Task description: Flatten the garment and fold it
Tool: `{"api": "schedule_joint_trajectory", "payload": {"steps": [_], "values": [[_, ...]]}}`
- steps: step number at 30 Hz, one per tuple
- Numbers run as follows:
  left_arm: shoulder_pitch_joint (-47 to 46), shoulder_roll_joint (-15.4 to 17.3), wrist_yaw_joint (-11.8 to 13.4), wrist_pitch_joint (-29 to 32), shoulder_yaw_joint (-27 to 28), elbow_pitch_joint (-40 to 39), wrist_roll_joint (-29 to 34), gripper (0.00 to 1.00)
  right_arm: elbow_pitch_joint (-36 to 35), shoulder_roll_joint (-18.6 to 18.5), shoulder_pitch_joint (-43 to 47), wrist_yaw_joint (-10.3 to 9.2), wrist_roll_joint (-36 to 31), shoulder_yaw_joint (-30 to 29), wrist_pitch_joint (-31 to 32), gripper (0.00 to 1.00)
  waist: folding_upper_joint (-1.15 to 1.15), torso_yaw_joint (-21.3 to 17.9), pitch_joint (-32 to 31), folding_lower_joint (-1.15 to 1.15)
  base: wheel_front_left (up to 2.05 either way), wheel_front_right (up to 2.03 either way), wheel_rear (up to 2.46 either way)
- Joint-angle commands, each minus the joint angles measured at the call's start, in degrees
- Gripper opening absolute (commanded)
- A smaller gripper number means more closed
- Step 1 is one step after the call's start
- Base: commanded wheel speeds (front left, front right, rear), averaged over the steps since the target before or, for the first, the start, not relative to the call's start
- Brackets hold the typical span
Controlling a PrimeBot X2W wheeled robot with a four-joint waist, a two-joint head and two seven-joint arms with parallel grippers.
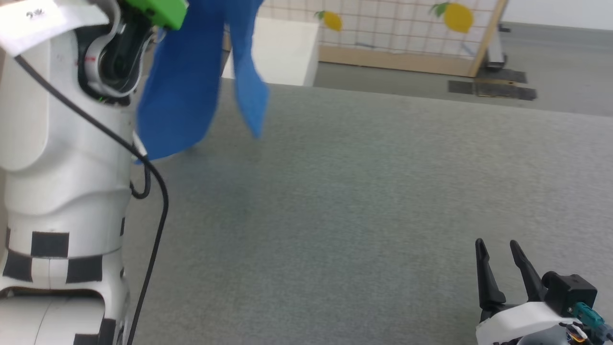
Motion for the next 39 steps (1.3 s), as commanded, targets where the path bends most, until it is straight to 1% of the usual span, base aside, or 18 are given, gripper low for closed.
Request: {"api": "schedule_joint_trajectory", "payload": {"steps": [1, 5, 9, 13, 17, 25, 29, 32, 33, 34, 35, 39], "values": [[-1.84, -0.58, -0.31, 0.15, -0.54, -0.48, -0.55, 0.00, 0.33, 0.00, 0.50, 0.26, 0.58, 0.03, -0.49, 1.00, 0.00, -4.93, -2.73, 0.00, 0.00, 0.00, 0.00], [-4.25, -2.33, -0.43, 0.98, -2.38, 0.10, -2.22, 0.00, 1.10, 0.00, 0.29, 0.26, 0.78, -0.13, -0.68, 1.00, 0.00, -8.14, -3.04, 0.00, 0.00, 0.00, 0.00], [-2.90, -4.52, -0.50, 1.54, -4.82, 1.98, -3.96, 0.00, 1.63, 0.00, 0.64, 0.26, 0.54, -0.34, -0.78, 1.00, 0.00, -10.59, -3.38, 0.00, 0.00, 0.00, 0.00], [2.55, -5.94, -0.54, 2.83, -8.74, 4.71, -4.68, 0.00, 1.70, 0.00, 0.94, 0.26, 0.18, -0.86, -0.81, 1.00, 0.00, -12.20, -3.38, 0.00, 0.00, 0.00, 0.00], [11.26, -6.70, -0.56, 3.85, -13.84, 8.85, -4.37, 0.00, 1.37, 0.00, 1.38, 0.26, -0.22, -1.34, -0.83, 1.00, 0.00, -13.20, -3.33, 0.00, 0.00, 0.00, 0.00], [27.46, -7.98, -0.58, 8.53, -22.80, 19.61, -5.29, 0.00, 1.15, 0.00, 2.10, 0.26, -0.63, -1.83, -0.83, 1.00, 0.00, -12.98, -2.88, 0.00, 0.00, 0.00, 0.00], [32.59, -8.38, -0.59, 12.11, -25.97, 23.41, -6.46, 0.00, 1.34, 0.00, 2.35, 0.26, -0.29, -1.56, -0.84, 1.00, 0.00, -11.87, -3.04, 0.00, 0.00, 0.00, 0.00], [34.93, -8.63, -0.59, 14.87, -27.50, 24.20, -8.43, 0.00, 1.45, 0.00, 2.62, 0.26, 0.06, -1.45, -0.84, 1.00, 0.00, -10.66, -3.47, 0.00, 0.00, 0.00, 0.00], [35.28, -8.70, -0.60, 15.28, -27.47, 23.93, -9.41, 0.24, 1.42, 0.00, 2.79, 0.26, 0.17, -1.44, -0.84, 1.00, 0.00, -10.11, -3.68, 0.00, 0.00, 0.00, 0.00], [35.27, -8.76, -0.60, 15.26, -27.26, 23.45, -10.13, 0.79, 1.45, 0.00, 2.97, 0.26, 0.26, -1.56, -0.84, 1.00, 0.00, -9.60, -3.92, 0.00, 0.00, 0.00, 0.00], [35.18, -8.82, -0.55, 15.00, -26.44, 22.68, -11.50, 1.00, 1.52, 0.00, 3.13, 0.26, 0.31, -1.73, -0.84, 1.00, 0.00, -9.09, -4.25, 0.00, 0.00, 0.00, 0.00], [34.00, -8.96, -0.17, 13.77, -22.59, 17.96, -17.01, 1.00, 1.72, 0.00, 3.52, 0.26, 0.33, -2.62, -0.84, 1.00, 0.00, -7.44, -6.01, 0.00, 0.00, 0.00, 0.00]]}}
